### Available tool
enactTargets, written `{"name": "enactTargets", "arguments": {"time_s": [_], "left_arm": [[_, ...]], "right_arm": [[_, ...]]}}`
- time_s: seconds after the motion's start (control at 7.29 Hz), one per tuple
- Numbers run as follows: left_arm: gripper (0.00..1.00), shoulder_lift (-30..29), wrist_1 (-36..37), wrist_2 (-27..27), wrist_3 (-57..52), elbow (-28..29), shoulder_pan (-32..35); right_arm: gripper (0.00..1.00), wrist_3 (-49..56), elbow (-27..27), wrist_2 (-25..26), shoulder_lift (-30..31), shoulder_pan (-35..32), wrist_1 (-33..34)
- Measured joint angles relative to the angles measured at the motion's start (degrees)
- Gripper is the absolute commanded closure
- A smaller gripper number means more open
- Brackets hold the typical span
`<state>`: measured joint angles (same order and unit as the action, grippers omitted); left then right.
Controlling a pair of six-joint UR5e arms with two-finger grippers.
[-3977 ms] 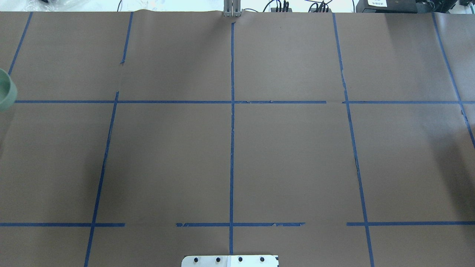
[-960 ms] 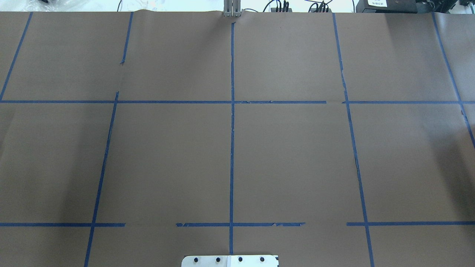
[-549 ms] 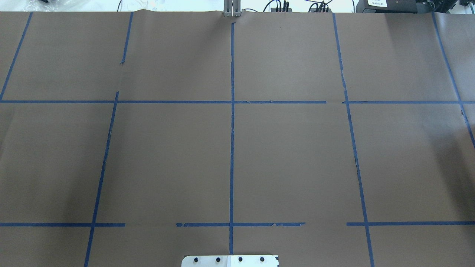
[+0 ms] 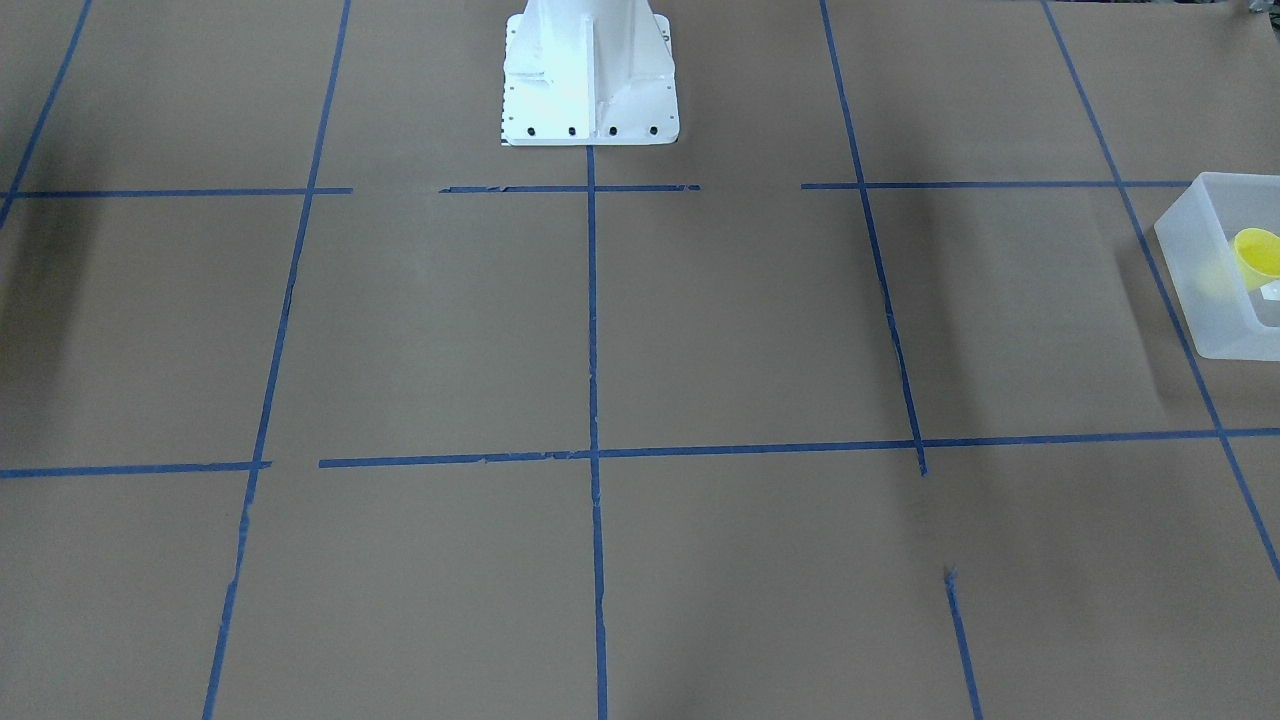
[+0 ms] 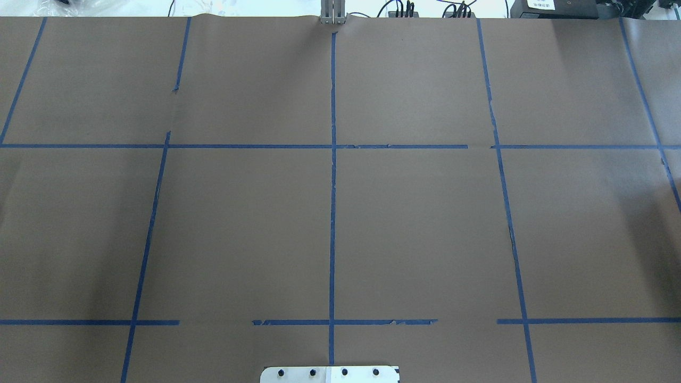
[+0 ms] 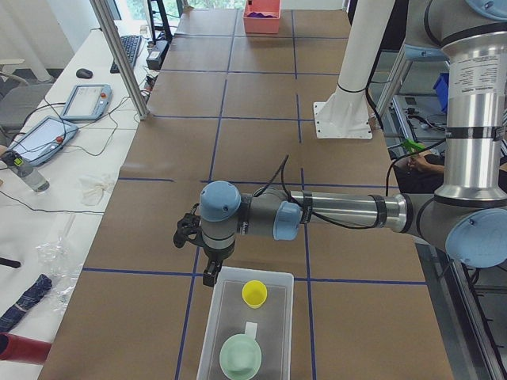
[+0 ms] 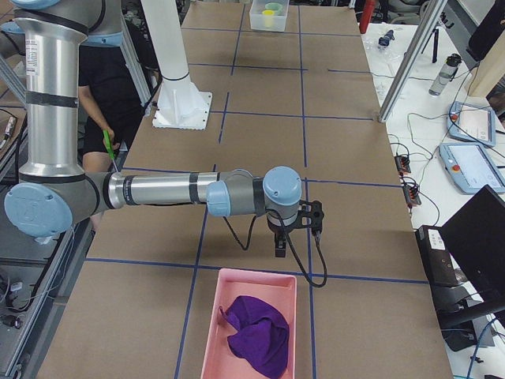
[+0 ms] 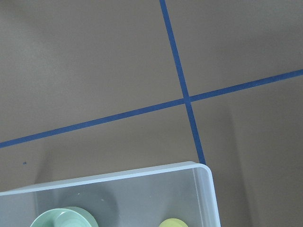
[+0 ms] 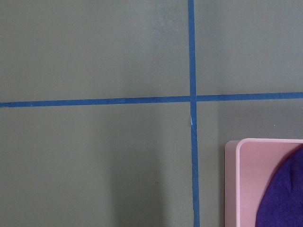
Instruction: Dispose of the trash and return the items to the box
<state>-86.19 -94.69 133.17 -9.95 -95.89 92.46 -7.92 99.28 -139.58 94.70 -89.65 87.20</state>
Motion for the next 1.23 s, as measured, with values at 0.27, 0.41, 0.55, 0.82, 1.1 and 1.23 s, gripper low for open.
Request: {"name": "enactTargets", "arguments": {"time_s": [0.27,0.41,0.55,0.82,1.1,1.23], "left_arm": [[0.00,0.0,1.9,2.9,0.7,0.6,0.0],[0.00,0.1,2.4,3.7,2.8,0.7,0.0],[0.00,0.0,2.5,4.1,5.3,0.7,0.0],[0.00,-0.1,2.5,4.3,7.2,0.4,0.0],[0.00,-0.1,2.5,4.3,7.5,0.3,0.0],[0.00,-0.2,2.5,4.3,7.6,0.1,0.0]], "right_arm": [[0.00,0.1,-0.5,-0.2,0.0,0.0,0.0],[0.00,0.1,-0.5,-0.2,0.0,0.0,0.0],[0.00,0.2,-0.6,-0.2,0.0,0.0,0.0],[0.00,0.5,-0.7,-0.2,0.0,0.0,0.0],[0.00,2.2,-1.6,-0.2,0.0,-0.2,0.0],[0.00,2.9,-2.3,-0.2,0.0,-0.4,-0.1]]}}
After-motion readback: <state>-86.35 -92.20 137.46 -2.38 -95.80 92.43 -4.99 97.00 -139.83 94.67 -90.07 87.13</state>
